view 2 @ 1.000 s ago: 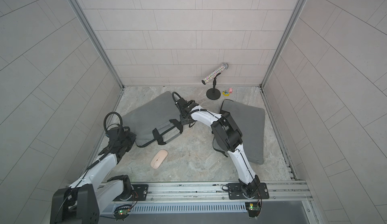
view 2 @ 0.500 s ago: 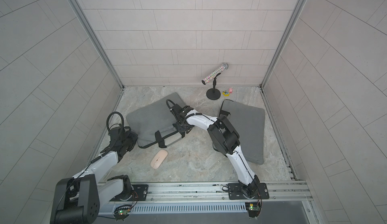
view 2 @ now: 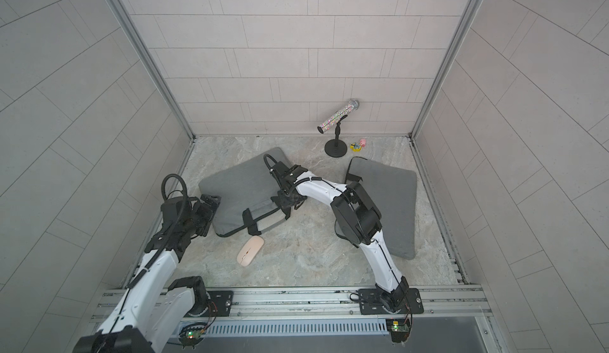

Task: Put the mouse into the laptop bag
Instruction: Unzip the zipper on the zippered laptop bag.

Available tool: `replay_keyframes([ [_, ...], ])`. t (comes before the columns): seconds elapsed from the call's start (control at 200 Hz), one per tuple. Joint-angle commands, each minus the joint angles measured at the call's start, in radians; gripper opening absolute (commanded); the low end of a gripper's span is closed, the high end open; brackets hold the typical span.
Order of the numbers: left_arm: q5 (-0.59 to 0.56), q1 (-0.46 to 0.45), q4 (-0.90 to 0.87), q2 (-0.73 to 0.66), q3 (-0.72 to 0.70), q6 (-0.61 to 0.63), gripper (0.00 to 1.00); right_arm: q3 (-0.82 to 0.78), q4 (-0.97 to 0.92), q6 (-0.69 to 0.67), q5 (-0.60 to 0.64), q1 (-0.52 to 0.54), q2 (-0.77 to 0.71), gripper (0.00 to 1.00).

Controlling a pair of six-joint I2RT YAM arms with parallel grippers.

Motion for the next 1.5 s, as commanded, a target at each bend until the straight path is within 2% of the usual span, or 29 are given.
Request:
replay_keyframes([
  [0.0,0.033,-0.038,-0.094,-0.046,-0.047,-0.051,1.0,0.065,0.014,-0.008,-0.025,-0.029,-0.034,0.0],
  [0.09,0.008,-0.05,0.0,0.004,-0.096,-0.058,1.0,0.141,-0.017,-0.011,-0.031,-0.043,-0.015,0.0],
  [0.12,0.004,-0.049,0.028,0.059,-0.104,-0.053,1.0,0.17,-0.032,-0.012,-0.036,-0.049,-0.005,0.0],
  [0.25,-0.035,-0.049,0.051,0.181,-0.086,0.011,1.0,0.294,-0.096,-0.027,-0.051,-0.062,0.042,0.0],
  [0.37,-0.022,-0.052,0.179,0.235,-0.134,-0.026,1.0,0.378,-0.159,-0.044,-0.038,-0.062,0.093,0.0],
  [0.44,-0.032,-0.058,0.236,0.256,-0.139,-0.04,0.98,0.36,-0.159,-0.048,-0.033,-0.064,0.103,0.0],
  [0.5,-0.049,-0.068,0.284,0.27,-0.176,-0.047,0.86,0.322,-0.14,-0.042,-0.035,-0.063,0.102,0.0],
  [0.575,-0.067,-0.092,0.358,0.288,-0.194,-0.067,0.53,0.27,-0.11,-0.04,-0.043,-0.061,0.092,0.0],
  [0.68,-0.099,-0.149,0.42,0.32,-0.195,-0.1,0.2,0.199,-0.069,-0.037,-0.056,-0.047,0.074,0.0],
  [0.726,-0.116,-0.174,0.443,0.327,-0.198,-0.121,0.11,0.171,-0.05,-0.036,-0.064,-0.037,0.063,0.0],
  [0.796,-0.146,-0.213,0.486,0.328,-0.211,-0.159,0.02,0.135,-0.036,-0.034,-0.066,-0.021,0.049,0.0],
  [1.046,-0.279,-0.347,0.502,0.275,-0.217,-0.231,0.0,-0.021,0.064,-0.007,-0.092,0.067,-0.042,0.0],
  [1.376,-0.329,-0.405,0.541,0.308,-0.209,-0.26,0.0,-0.118,0.153,0.028,-0.094,0.261,-0.135,0.0],
  [1.441,-0.329,-0.408,0.531,0.317,-0.204,-0.258,0.0,-0.13,0.128,0.05,0.005,0.297,-0.152,0.0],
  [1.496,-0.328,-0.419,0.561,0.329,-0.209,-0.255,0.0,-0.17,0.153,0.066,0.023,0.304,-0.179,0.0],
])
